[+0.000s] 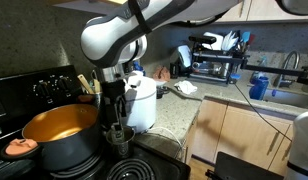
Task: Remove the lid from the grey pot, remove the jar from the silver object and put it in the grey pot
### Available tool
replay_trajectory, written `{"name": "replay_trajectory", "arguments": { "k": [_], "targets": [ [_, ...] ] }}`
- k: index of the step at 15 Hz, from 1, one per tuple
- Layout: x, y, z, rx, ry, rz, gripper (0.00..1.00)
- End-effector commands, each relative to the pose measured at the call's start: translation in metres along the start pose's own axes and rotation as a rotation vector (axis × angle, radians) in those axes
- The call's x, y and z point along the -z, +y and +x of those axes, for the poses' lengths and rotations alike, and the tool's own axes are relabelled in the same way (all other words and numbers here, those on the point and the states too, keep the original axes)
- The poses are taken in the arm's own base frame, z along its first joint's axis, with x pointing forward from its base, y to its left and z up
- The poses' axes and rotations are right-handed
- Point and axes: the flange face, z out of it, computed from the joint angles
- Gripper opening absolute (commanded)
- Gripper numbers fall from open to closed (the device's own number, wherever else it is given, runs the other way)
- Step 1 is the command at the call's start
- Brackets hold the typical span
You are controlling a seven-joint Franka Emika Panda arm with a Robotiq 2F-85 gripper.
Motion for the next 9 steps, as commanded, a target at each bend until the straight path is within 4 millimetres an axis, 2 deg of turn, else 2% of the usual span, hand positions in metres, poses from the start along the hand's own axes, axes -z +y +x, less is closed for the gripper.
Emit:
{"name": "replay_trajectory", "arguments": {
  "k": [1, 9],
  "targets": [
    [-0.010, 0.002, -0.005, -0.019, -0.006, -0.012, 1.00],
    [-0.022, -0.002, 0.009, 0.014, -0.011, -0.009, 1.00]
  ]
}}
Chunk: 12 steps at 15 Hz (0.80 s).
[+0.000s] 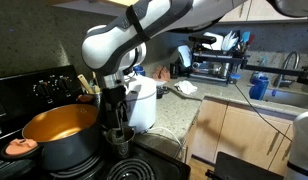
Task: Remove the lid from the grey pot, remove the jar from the silver object and put it in the grey pot
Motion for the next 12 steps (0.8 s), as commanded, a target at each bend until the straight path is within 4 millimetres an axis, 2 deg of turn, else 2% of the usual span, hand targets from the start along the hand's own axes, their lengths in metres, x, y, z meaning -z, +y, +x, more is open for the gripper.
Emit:
{"name": "replay_trajectory", "arguments": {
  "k": [1, 8, 9, 10, 12],
  "targets": [
    [-0.002, -0.003, 0.009, 0.015, 0.016, -0.025, 1.00],
    [0.002, -0.002, 0.018, 0.023, 0.054, -0.057, 1.00],
    [0.003, -0.002, 0.019, 0.025, 0.055, -0.060, 0.75],
    [0.004, -0.002, 0.020, 0.026, 0.055, -0.061, 0.74],
    [0.005, -0.002, 0.021, 0.027, 0.056, -0.060, 0.59]
  ]
}}
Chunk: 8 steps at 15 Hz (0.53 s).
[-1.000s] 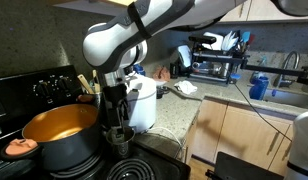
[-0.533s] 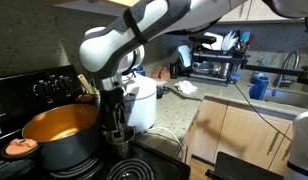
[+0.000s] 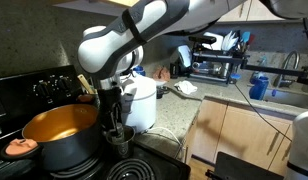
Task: Remove the lid from the grey pot, remove the jar from the silver object and put it in the grey pot
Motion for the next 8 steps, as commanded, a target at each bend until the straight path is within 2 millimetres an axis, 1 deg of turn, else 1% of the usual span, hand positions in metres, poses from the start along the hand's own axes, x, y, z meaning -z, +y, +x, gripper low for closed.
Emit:
{"name": "replay_trajectory", "arguments": {
  "k": [1, 4, 5, 8],
  "targets": [
    [0.0052, -0.0003, 0.0072, 0.009, 0.006, -0.021, 0.52],
    [0.0091, -0.0008, 0.0111, 0.012, 0.006, -0.026, 0.27],
    [0.0101, -0.0009, 0.0124, 0.014, 0.007, -0.027, 0.21],
    [0.0125, -0.0017, 0.0162, 0.022, 0.001, -0.027, 0.21]
  ]
}}
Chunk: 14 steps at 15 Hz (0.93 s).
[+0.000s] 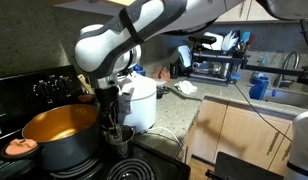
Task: Remove the lid from the grey pot, remove the jar from the silver object and put it in the grey pot
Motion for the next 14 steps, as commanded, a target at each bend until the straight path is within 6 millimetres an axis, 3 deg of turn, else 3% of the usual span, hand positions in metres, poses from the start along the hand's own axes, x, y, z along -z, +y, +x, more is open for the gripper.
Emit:
{"name": "replay_trajectory", "arguments": {
  "k": [1, 8, 14],
  "targets": [
    [0.011, -0.002, 0.010, 0.022, -0.010, -0.015, 0.21],
    [0.064, -0.011, 0.017, 0.094, -0.054, 0.040, 0.21],
    [0.139, -0.025, 0.026, 0.152, -0.090, 0.035, 0.21]
  ]
}}
